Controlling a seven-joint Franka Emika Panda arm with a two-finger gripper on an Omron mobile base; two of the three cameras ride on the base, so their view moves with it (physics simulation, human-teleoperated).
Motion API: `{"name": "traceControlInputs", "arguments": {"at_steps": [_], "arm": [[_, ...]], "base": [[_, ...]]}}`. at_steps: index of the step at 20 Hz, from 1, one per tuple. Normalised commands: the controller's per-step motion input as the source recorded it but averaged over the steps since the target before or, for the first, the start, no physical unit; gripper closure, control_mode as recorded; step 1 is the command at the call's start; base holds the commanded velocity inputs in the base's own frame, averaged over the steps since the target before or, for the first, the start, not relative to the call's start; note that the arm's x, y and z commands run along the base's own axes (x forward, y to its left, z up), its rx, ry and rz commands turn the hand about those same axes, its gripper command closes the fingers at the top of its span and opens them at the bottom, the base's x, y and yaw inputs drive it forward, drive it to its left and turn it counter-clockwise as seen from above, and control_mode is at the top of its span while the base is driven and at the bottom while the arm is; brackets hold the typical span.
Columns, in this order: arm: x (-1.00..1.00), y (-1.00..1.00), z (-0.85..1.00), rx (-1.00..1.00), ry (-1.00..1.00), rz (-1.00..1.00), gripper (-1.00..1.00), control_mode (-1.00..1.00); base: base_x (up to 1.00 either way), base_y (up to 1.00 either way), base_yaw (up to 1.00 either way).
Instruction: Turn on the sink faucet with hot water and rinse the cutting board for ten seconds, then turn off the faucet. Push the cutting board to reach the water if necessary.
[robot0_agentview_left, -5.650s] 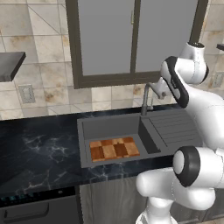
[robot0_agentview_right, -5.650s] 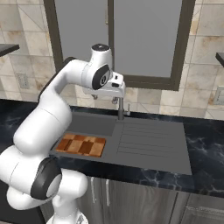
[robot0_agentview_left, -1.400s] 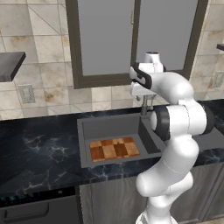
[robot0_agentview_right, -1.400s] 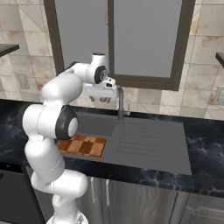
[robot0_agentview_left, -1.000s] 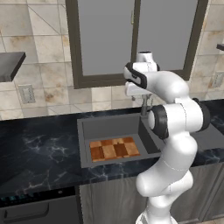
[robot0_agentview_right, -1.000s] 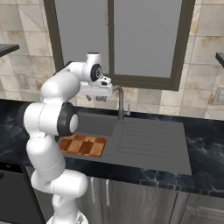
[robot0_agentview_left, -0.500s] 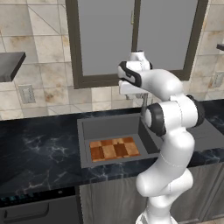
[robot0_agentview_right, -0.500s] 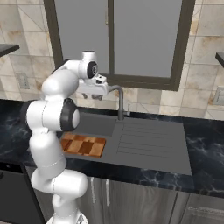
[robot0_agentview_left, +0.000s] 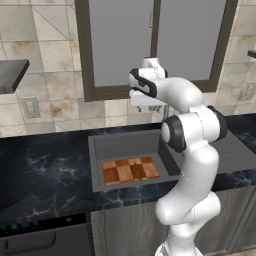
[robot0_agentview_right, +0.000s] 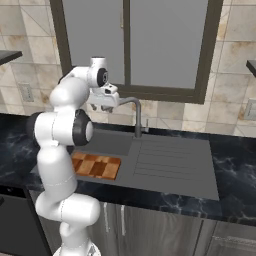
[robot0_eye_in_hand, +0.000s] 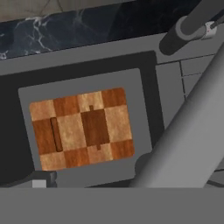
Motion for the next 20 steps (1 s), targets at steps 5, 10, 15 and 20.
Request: {"name": "traceControlInputs", "arguments": {"at_steps": [5,10,15,20], "arm": [[0.35,0.36,-0.30,0.00,0.00,0.00,-1.00,-1.00],[0.38,0.29,-0.21,0.00,0.00,0.00,-1.00,-1.00],[0.11,0.03,-0.01,0.00,0.04,0.00,-1.00,-1.00],[0.00,0.00,0.17,0.00,0.00,0.00,-1.00,-1.00]], "base": [[0.00,0.00,0.00],[0.00,0.00,0.00],[0.00,0.00,0.00],[0.00,0.00,0.00]]}}
